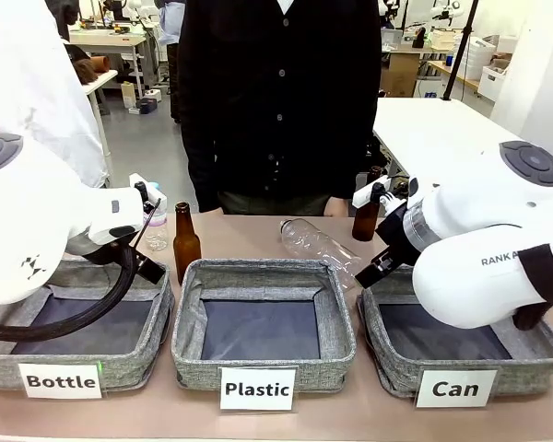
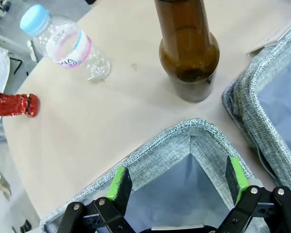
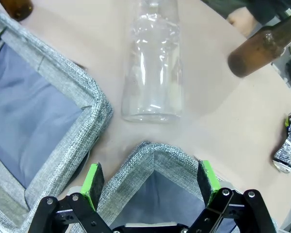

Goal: Sort the can waste into the basket.
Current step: Pick up the can waste from the table and place it in the right Fabric basket.

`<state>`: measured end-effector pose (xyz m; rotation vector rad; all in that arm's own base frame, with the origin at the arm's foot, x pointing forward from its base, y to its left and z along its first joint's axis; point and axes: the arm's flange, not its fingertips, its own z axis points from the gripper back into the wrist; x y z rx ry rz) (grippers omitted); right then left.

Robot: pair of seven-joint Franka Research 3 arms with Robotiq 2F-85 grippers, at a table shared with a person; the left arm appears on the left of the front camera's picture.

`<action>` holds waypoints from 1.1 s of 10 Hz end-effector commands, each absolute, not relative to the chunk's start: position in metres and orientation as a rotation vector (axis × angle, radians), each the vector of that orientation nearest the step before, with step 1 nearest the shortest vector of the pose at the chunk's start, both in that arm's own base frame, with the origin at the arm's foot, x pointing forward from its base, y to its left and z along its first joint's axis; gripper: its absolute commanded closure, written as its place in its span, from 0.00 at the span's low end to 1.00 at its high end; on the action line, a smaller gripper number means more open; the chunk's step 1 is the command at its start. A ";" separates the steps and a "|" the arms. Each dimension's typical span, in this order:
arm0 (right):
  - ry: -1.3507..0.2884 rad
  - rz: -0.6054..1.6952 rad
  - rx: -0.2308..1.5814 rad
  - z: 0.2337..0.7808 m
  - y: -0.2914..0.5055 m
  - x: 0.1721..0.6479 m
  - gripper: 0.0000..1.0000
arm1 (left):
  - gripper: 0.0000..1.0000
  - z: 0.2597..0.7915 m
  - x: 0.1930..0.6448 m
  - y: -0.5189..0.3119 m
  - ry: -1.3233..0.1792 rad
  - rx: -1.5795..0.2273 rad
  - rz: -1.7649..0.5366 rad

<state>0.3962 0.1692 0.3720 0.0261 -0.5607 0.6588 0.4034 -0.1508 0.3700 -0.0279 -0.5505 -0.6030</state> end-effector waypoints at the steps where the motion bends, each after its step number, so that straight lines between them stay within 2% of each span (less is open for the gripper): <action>1: -0.509 0.654 0.096 0.399 0.161 0.396 0.00 | 0.00 0.390 0.399 -0.145 -0.510 -0.104 -0.599; 3: -0.436 0.489 0.324 0.461 0.129 0.373 0.00 | 0.00 0.447 0.369 -0.108 -0.469 -0.309 -0.654; 5: -0.363 0.302 0.542 0.503 0.079 0.351 0.00 | 0.00 0.474 0.343 -0.056 -0.465 -0.550 -0.762; 6: -0.380 0.232 0.665 0.518 0.045 0.336 0.00 | 0.00 0.482 0.335 -0.018 -0.509 -0.651 -0.763; 9: -0.520 0.028 0.906 0.518 -0.050 0.286 0.00 | 0.00 0.475 0.327 0.106 -0.655 -0.878 -0.495; 11: -0.584 -0.151 1.026 0.494 -0.118 0.262 0.00 | 0.00 0.430 0.316 0.173 -0.741 -1.042 -0.234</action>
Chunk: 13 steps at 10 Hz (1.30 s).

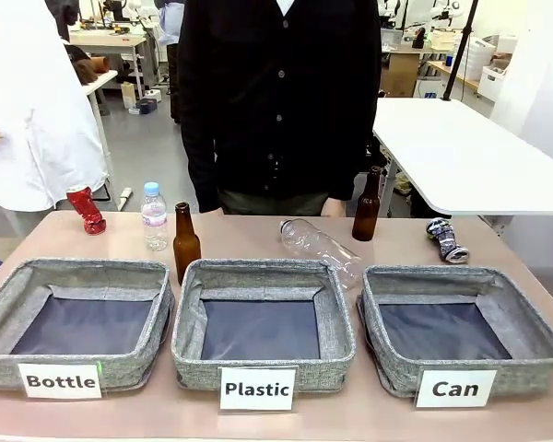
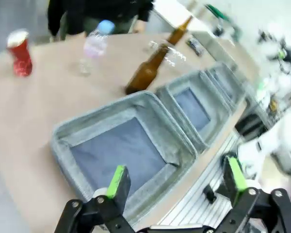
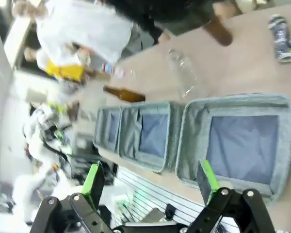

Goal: Sort the can waste into the basket.
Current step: Pick up the can waste from the table and place it in the right Fabric basket.

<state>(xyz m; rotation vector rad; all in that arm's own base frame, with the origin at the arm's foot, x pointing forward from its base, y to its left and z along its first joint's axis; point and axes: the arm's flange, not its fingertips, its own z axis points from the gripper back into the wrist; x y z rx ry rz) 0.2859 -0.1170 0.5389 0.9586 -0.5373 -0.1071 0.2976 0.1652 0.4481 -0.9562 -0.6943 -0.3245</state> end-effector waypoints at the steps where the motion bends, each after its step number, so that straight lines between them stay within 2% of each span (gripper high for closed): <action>1: -0.583 -0.220 1.082 0.478 -0.146 0.257 0.00 | 0.00 0.414 0.308 0.195 -0.777 -1.102 -0.149; 4: -0.564 -0.443 1.212 0.421 -0.209 0.258 0.00 | 0.00 0.373 0.300 0.237 -0.820 -1.199 0.132; 6: -0.527 -0.527 1.173 0.401 -0.216 0.264 0.00 | 0.00 0.369 0.293 0.218 -0.831 -1.190 0.199; 7: -0.544 -0.487 1.181 0.428 -0.238 0.259 0.00 | 0.00 0.368 0.296 0.214 -0.849 -1.167 0.214; 8: -0.544 -0.487 1.181 0.428 -0.238 0.259 0.00 | 0.00 0.360 0.292 0.235 -0.813 -1.210 0.210; 13: -0.544 -0.487 1.181 0.428 -0.238 0.259 0.00 | 0.00 0.360 0.292 0.235 -0.813 -1.210 0.210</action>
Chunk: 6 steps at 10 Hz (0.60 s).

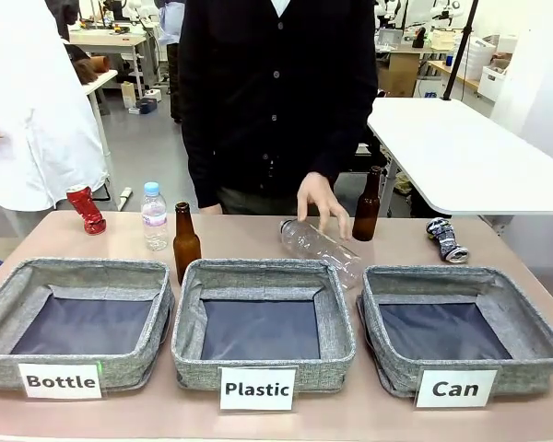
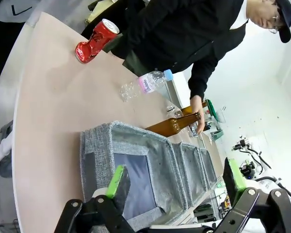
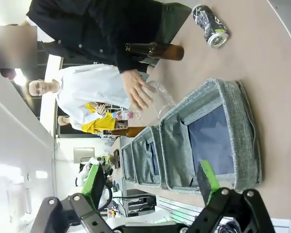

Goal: Sort the can waste into the basket.
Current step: Pick up the can waste from the table and place it in the right Fabric basket.

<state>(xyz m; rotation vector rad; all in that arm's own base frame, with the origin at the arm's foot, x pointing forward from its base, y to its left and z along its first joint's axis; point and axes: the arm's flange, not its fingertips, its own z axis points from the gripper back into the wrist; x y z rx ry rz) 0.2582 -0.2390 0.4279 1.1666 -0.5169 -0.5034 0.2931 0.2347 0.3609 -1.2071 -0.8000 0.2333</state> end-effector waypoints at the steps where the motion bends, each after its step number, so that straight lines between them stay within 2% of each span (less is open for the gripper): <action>1: -0.544 -0.487 1.181 0.428 -0.238 0.259 0.00 | 0.00 0.360 0.292 0.235 -0.813 -1.210 0.210; 2: -0.544 -0.487 1.181 0.428 -0.238 0.259 0.00 | 0.00 0.361 0.293 0.235 -0.800 -1.207 0.233; 3: -0.544 -0.487 1.181 0.428 -0.238 0.259 0.00 | 0.00 0.374 0.305 0.231 -0.844 -1.186 0.126; 6: -0.544 -0.487 1.181 0.428 -0.238 0.259 0.00 | 0.00 0.427 0.377 0.201 -0.848 -1.042 -0.119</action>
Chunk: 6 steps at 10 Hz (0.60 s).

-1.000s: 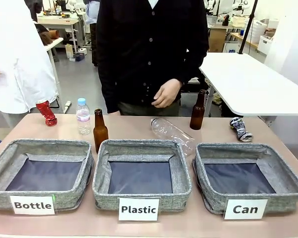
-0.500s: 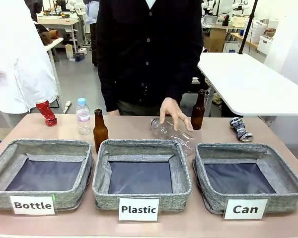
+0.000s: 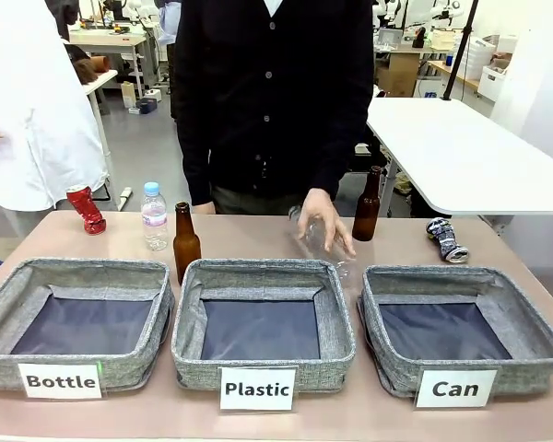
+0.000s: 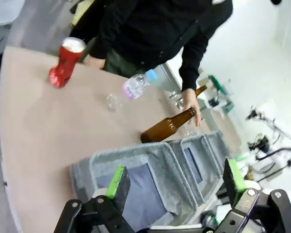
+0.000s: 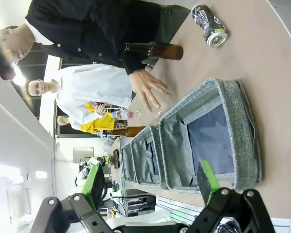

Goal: Sort the can waste into the basket.
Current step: Pick up the can waste from the table and place it in the right Fabric basket.

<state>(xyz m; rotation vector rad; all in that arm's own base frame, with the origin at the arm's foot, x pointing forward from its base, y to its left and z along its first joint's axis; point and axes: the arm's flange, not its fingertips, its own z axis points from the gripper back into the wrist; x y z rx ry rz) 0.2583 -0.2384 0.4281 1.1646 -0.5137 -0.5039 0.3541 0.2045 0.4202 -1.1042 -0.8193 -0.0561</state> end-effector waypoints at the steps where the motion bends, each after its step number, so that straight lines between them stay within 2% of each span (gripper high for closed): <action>1: -0.544 -0.487 1.181 0.428 -0.238 0.259 0.00 | 0.00 0.439 0.409 0.183 -0.840 -1.000 -0.190; 3: -0.544 -0.487 1.181 0.428 -0.238 0.259 0.00 | 0.00 0.442 0.453 0.153 -0.854 -0.941 -0.330; 6: -0.544 -0.487 1.181 0.428 -0.238 0.259 0.00 | 0.00 0.405 0.503 0.143 -0.957 -0.711 -0.546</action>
